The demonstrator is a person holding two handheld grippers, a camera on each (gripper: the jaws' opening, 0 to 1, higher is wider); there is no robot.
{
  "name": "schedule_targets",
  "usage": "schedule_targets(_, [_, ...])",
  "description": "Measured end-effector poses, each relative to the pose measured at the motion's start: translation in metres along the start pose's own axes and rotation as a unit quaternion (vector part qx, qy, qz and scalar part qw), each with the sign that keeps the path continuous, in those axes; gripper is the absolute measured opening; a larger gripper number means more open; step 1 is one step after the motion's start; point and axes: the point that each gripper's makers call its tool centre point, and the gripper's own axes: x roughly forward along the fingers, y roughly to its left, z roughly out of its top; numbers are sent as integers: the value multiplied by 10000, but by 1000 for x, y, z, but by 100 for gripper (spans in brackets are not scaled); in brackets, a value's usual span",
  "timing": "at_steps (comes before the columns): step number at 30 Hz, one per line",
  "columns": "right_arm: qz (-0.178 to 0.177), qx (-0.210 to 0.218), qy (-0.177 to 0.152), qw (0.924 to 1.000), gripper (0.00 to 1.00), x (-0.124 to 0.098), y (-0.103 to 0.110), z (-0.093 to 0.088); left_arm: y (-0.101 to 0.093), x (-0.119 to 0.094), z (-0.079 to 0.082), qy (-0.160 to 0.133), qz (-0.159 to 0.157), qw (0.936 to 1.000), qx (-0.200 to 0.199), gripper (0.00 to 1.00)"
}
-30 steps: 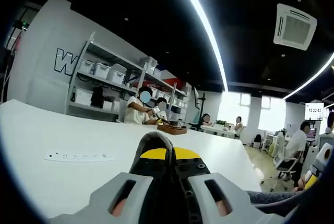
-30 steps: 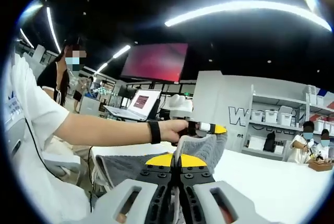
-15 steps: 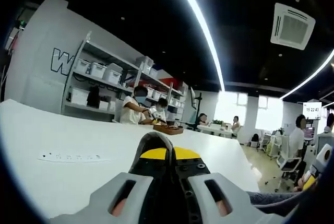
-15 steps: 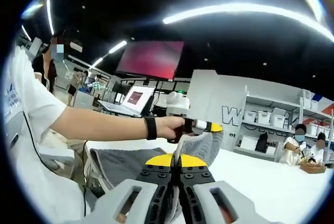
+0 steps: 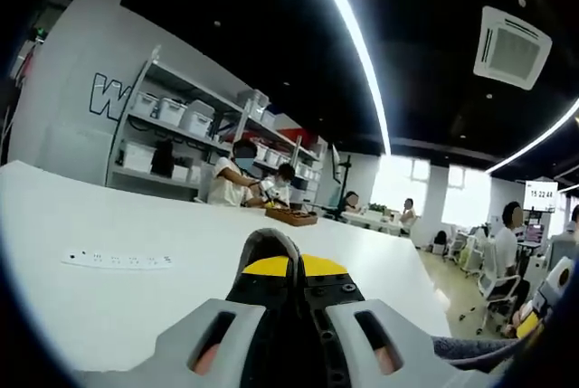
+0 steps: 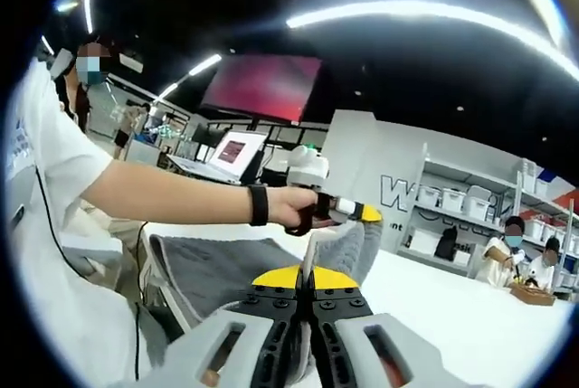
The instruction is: Open the folded towel by lifting each exposed corner and separating the folded layers until the towel lies flat within the target outline without major curled edges
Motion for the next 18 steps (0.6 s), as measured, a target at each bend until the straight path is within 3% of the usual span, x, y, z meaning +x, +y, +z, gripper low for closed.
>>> schedule_targets(10, [-166,-172,24,9997,0,-10,-6,2,-13,12,-2,14,-114,9999,58,0])
schedule_targets(15, [-401,-346,211,9984,0,-14,-13,-9,-14,15,-5,14,-164,9999,-27,0])
schedule_targets(18, [-349,-386,326,9981,0,-13,-12,-17,-13,17,-10,63,-163,9998,-30,0])
